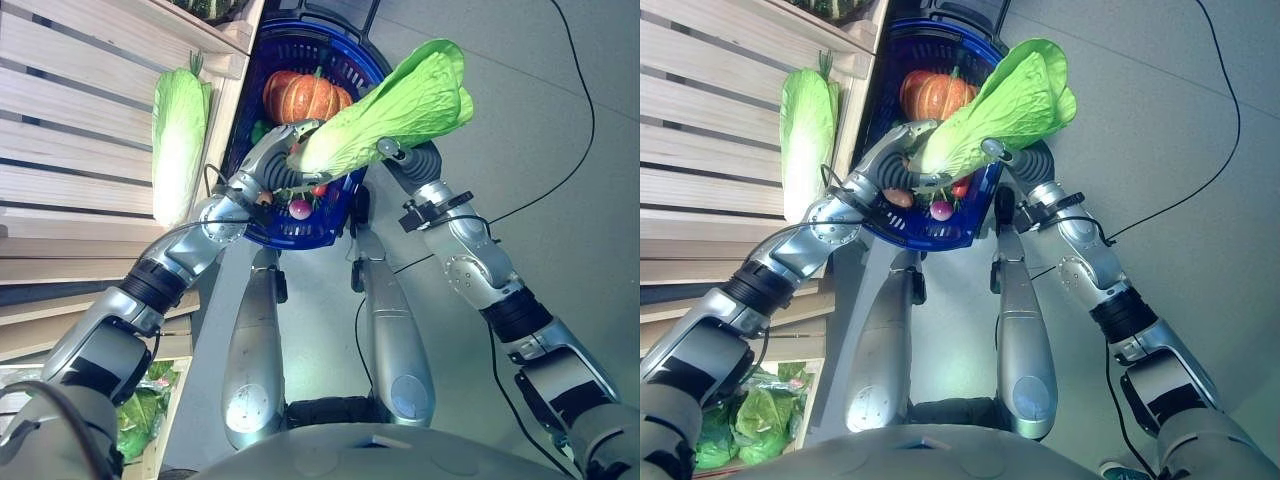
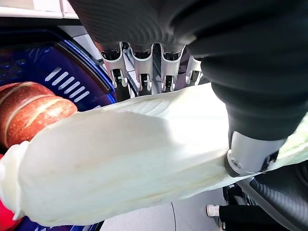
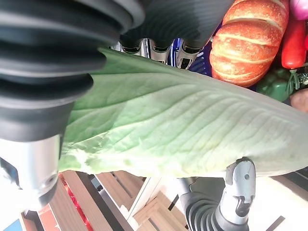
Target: Pick up fruits and vegetables into the basket
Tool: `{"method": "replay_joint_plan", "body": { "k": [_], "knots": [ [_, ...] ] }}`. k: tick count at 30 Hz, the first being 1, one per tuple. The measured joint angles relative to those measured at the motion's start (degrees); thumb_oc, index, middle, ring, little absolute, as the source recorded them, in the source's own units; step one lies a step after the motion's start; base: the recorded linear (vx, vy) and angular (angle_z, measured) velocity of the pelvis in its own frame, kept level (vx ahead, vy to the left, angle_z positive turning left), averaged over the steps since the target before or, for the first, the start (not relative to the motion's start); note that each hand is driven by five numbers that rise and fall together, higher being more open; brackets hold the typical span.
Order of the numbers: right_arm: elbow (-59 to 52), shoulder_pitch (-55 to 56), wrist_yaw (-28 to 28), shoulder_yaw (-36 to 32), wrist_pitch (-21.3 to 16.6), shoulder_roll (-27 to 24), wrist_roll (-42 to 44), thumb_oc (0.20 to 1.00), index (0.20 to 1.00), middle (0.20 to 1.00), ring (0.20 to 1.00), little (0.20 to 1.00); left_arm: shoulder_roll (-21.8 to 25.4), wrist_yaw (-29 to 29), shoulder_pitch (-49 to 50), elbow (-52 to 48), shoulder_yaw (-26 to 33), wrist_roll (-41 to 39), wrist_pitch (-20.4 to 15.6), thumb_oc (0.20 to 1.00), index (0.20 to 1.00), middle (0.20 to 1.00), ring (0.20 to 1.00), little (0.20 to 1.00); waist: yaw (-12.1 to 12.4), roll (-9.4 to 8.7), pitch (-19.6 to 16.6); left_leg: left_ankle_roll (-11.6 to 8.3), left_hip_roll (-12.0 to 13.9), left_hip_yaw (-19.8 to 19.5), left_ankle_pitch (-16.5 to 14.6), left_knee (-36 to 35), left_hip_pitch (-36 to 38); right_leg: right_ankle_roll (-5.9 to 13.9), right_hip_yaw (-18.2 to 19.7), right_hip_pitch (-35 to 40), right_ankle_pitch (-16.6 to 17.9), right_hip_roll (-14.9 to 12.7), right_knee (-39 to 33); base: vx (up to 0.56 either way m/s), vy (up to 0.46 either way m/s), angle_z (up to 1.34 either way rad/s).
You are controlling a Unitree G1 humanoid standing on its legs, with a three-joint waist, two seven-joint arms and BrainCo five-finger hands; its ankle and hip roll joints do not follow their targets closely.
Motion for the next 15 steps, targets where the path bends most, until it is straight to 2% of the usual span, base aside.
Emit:
{"method": "replay_joint_plan", "body": {
  "k": [7,8,10,11,15],
  "knots": [
    [-0.07,0.14,0.21,-0.34,-1.11,-0.69,0.65,0.2,0.2,0.2,0.2,0.2,0.1,-0.07,-0.22,-1.36,-0.69,-0.12,0.59,0.2,0.2,0.2,0.2,0.2,0.18,0.0,0.0,0.0,0.0,-0.03,0.0,-0.06,-0.05,0.0,-0.04,0.0,0.0,0.0,-0.15,0.0,0.0,0.0],
    [-0.07,0.13,-0.12,-0.49,-1.3,-0.74,0.65,0.2,0.2,0.2,0.2,0.2,0.09,0.11,-0.23,-1.97,-0.71,-0.1,1.17,0.316,0.316,0.316,0.316,0.316,0.17,0.0,0.0,0.0,0.0,-0.03,0.0,-0.09,-0.05,0.0,-0.04,0.01,0.0,0.0,-0.2,0.0,0.0,0.0],
    [-0.07,0.12,-0.18,-0.49,-1.48,-0.97,0.65,0.2,0.2,0.2,0.2,0.2,0.07,0.28,-0.27,-2.16,-0.78,-0.09,1.26,0.843,0.843,0.843,0.843,0.843,0.16,0.0,0.0,0.0,0.01,-0.03,0.0,-0.1,-0.05,0.0,-0.04,0.01,0.0,0.0,-0.23,0.0,0.0,0.0],
    [-0.07,0.13,-0.18,-0.44,-1.53,-1.14,0.66,0.2,0.2,0.2,0.2,0.2,0.07,0.6,-0.31,-2.15,-1.07,-0.12,1.36,1.0,1.0,1.0,1.0,1.0,0.17,0.0,0.0,0.0,0.01,-0.04,0.0,-0.13,-0.05,0.0,-0.05,0.01,0.0,0.0,-0.23,0.0,0.0,0.0],
    [-0.2,0.03,0.98,0.47,-1.61,-1.26,0.66,0.2,0.2,0.2,0.2,0.2,-0.04,0.71,-0.3,-2.1,-1.22,-0.12,2.63,1.0,1.0,1.0,1.0,1.0,0.18,0.0,0.0,0.0,0.01,-0.05,0.0,-0.14,-0.04,-0.01,-0.07,0.02,0.01,0.01,-0.23,0.0,0.0,0.0]
  ]
}}
